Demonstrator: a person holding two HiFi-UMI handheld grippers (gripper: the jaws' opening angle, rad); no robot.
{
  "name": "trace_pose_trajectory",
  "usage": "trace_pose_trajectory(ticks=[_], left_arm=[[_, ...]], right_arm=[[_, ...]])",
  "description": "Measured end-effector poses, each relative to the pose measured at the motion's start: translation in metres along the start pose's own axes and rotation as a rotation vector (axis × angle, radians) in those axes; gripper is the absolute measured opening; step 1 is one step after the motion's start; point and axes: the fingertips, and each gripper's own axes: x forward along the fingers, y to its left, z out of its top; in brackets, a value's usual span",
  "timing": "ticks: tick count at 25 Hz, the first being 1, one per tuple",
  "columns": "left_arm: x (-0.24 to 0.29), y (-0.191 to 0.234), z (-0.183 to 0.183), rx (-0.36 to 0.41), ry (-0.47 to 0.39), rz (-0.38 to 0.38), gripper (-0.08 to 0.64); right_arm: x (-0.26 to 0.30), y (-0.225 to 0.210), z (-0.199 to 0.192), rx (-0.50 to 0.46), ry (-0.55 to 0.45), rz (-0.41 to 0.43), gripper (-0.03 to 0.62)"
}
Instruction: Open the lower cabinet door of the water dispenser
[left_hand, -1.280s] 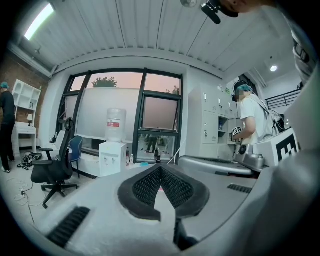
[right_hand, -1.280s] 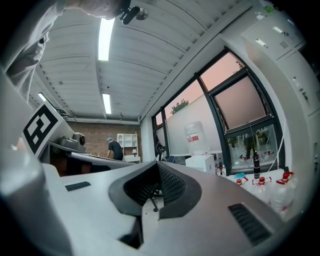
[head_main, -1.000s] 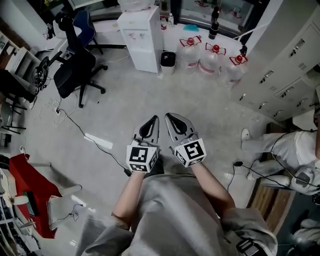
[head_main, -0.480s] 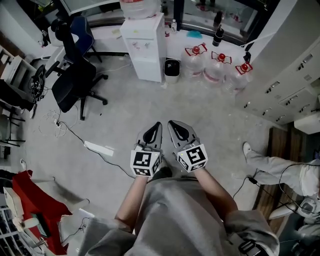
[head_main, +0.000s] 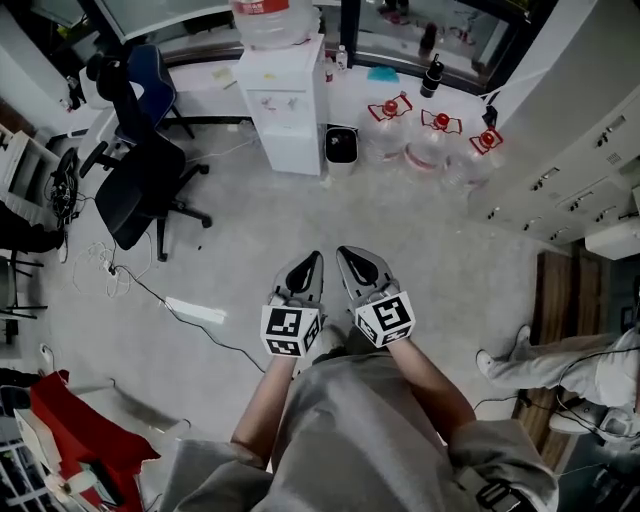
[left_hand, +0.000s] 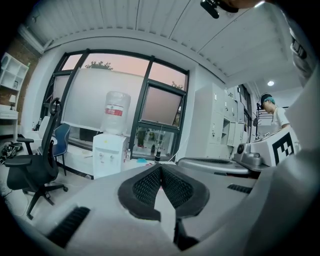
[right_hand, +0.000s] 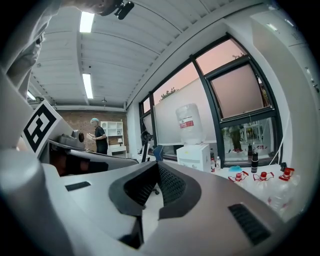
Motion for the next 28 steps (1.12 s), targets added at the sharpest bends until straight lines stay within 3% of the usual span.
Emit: trace_pose_trajectory(ticks=[15,28], left_arm=[[0.071,0.071,0.010,-0.028,0.046,-0.001,0.008],[0.185,0.121,0.040,-0.041,0.092,0.016,0.008]], right_arm=[[0.094,-0.048,0.001,0.036,0.019,-0.012,0.009],[0.186,-0.138,0.018,0.081,0.040,-0.003,0.009]])
